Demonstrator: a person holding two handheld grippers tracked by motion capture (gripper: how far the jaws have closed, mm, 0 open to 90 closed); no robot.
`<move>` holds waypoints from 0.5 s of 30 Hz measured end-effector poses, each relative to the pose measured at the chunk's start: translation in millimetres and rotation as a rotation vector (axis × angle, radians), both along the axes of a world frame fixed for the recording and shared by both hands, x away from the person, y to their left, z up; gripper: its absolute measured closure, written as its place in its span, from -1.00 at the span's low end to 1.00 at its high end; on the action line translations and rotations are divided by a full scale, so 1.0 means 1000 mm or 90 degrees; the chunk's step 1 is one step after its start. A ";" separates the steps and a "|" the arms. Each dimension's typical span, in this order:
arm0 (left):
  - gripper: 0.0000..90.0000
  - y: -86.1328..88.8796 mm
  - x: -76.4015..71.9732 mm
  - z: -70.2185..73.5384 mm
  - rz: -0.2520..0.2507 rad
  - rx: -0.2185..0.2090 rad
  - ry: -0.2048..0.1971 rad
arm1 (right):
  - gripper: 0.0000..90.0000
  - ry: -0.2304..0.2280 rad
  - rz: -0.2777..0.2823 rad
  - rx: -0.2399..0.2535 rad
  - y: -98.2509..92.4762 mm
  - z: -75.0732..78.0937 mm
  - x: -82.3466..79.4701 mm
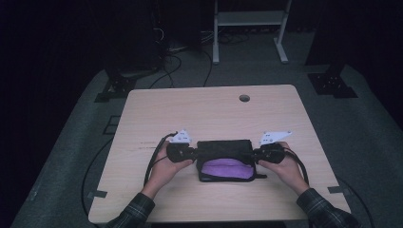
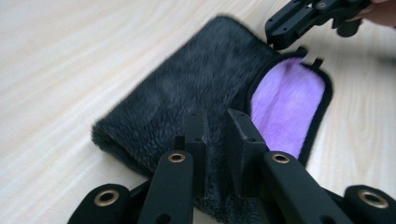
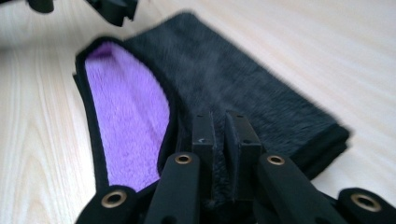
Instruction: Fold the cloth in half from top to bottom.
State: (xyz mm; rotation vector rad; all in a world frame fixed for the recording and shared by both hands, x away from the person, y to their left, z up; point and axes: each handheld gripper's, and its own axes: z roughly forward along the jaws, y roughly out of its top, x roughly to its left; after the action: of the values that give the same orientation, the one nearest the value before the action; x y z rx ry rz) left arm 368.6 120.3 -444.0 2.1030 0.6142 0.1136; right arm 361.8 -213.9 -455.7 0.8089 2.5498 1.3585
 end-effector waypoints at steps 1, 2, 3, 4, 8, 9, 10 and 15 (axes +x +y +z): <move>0.75 -0.001 -0.001 -0.003 -0.005 0.001 0.007 | 0.85 0.003 0.008 -0.005 0.002 -0.002 -0.001; 0.75 -0.001 -0.004 -0.004 -0.009 0.002 0.010 | 0.85 0.005 0.016 -0.009 0.002 -0.004 -0.002; 0.75 -0.001 -0.007 -0.005 -0.015 0.000 0.013 | 0.85 0.010 0.021 -0.010 0.003 -0.004 -0.005; 0.74 -0.001 -0.011 -0.005 -0.022 0.000 0.016 | 0.85 0.011 0.027 -0.010 0.003 -0.005 -0.007; 0.73 0.001 -0.026 -0.009 -0.046 0.012 0.031 | 0.86 0.025 0.048 -0.014 0.000 -0.005 -0.020; 0.73 0.001 -0.029 -0.012 -0.048 0.019 0.034 | 0.86 0.028 0.052 -0.023 -0.001 -0.006 -0.024; 0.73 0.001 -0.029 -0.012 -0.048 0.019 0.034 | 0.86 0.028 0.056 -0.032 -0.001 -0.008 -0.027; 0.73 0.003 -0.036 -0.022 -0.051 0.046 0.040 | 0.87 0.019 0.065 -0.064 -0.002 -0.014 -0.036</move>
State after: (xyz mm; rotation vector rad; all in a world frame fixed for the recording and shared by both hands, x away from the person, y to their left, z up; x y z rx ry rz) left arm 332.5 123.0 -466.3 2.2050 0.5700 0.0257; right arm 326.3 -215.9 -469.9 0.6953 2.6909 1.2434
